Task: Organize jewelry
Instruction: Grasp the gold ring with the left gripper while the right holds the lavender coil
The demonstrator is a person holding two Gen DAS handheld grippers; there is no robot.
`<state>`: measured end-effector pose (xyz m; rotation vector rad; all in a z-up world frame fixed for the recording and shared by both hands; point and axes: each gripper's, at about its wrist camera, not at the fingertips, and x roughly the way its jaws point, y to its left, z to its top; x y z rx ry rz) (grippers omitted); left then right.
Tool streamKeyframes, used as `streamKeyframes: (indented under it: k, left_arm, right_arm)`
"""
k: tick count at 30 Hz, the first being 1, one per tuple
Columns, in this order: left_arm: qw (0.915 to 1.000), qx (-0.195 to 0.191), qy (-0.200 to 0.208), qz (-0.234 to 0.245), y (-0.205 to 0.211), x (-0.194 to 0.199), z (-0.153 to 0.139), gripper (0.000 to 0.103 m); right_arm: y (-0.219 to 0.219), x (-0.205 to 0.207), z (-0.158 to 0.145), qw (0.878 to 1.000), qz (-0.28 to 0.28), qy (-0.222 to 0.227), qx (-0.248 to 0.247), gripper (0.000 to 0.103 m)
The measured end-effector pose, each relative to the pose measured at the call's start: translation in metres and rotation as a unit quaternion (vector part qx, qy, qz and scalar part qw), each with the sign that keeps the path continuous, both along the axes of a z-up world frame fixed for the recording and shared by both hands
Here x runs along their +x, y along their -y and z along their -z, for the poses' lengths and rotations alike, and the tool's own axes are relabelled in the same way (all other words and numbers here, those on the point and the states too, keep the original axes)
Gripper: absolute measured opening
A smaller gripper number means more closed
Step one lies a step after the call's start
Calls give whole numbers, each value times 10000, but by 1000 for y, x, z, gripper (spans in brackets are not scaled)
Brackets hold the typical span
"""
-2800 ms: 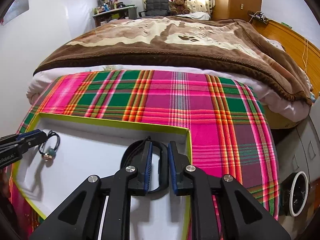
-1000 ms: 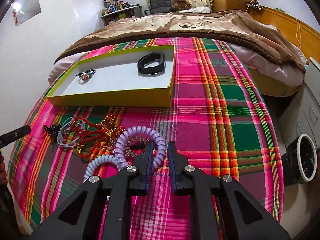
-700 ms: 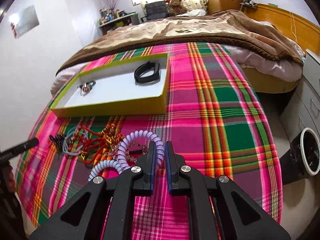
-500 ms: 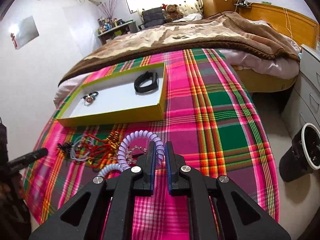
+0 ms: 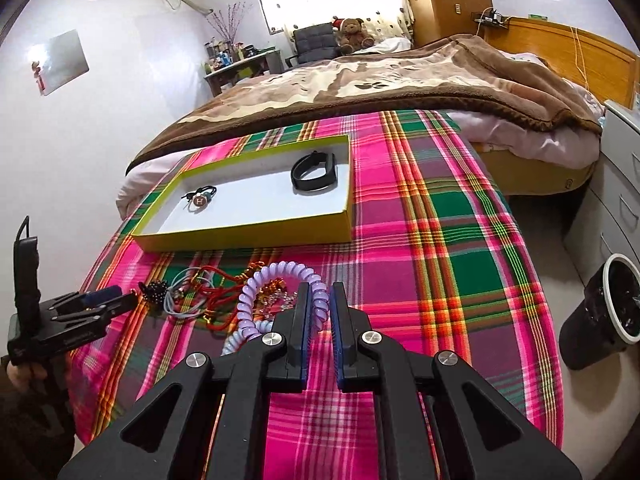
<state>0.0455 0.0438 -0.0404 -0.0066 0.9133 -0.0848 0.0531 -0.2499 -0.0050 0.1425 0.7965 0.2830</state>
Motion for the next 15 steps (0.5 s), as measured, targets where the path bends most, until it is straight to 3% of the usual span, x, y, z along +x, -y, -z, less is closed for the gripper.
streamKeyframes:
  k: [6, 13, 15]
  left_arm:
    - [9999, 109, 26, 89, 5, -1, -1, 48]
    - [9998, 81, 57, 199, 9, -3, -3, 24]
    - [9998, 26, 60, 204, 7, -3, -3, 22]
  right_arm:
    - [-4, -1, -3, 10000, -52, 46, -8, 9]
    - [-10, -3, -3, 10000, -81, 32, -19, 9]
    - [-10, -3, -4, 9999, -93, 39, -18, 9]
